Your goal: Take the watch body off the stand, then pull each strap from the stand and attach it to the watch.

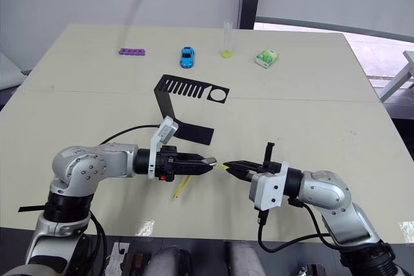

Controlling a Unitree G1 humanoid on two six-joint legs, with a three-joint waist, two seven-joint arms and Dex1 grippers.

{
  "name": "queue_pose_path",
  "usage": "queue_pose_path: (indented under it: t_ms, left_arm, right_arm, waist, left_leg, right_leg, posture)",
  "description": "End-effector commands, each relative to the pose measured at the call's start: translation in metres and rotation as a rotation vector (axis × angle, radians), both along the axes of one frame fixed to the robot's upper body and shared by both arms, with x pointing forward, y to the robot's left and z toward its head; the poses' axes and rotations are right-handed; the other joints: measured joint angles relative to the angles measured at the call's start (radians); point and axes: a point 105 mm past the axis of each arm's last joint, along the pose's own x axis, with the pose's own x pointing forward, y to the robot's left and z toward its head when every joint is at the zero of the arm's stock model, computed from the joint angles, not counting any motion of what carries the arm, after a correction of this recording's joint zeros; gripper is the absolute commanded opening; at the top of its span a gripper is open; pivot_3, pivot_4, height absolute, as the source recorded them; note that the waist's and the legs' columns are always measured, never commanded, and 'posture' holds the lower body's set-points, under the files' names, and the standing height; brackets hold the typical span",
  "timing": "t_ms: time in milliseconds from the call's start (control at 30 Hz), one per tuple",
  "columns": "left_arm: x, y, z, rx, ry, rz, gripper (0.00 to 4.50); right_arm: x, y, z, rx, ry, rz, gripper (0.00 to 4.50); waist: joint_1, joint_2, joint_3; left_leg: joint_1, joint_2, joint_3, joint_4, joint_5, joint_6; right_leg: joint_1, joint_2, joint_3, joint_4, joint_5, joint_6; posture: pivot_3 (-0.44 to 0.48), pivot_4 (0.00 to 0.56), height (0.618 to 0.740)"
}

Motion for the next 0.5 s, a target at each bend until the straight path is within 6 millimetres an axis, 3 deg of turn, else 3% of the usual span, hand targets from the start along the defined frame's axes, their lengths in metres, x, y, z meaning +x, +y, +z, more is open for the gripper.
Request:
queue_pose_path:
  t_ms: [33,500]
  left_arm:
    - [-0.0058,-0.0056,0.0033,-0.013,-0.022,-0.033,1.6]
    - [-0.0055,-0.0024,0.0049,-0.03,-0.032,-0.023,1.6]
  right_arm:
    - [-0.0007,0.0021,0.0092,0.034,-0.032,0.009,0.0]
    - [-0.003,-0.0024,0.0061,0.025,-0.013,0.009,0.0]
  waist:
    - [-0.002,0.0,0.0]
    - [-0.007,0.0,0.0]
  left_leg:
    - [0.0,0.0,0.0,0.0,0.0,0.0]
    - [0.0,0.0,0.0,0.0,0.0,0.0]
  right_leg:
    - [0.0,0.0,0.0,0.0,0.0,0.0]
    - [0.0,0.0,0.0,0.0,0.0,0.0]
  posture:
    - [0.0,0.15,0.74]
    - [0.0,0.15,0.74]
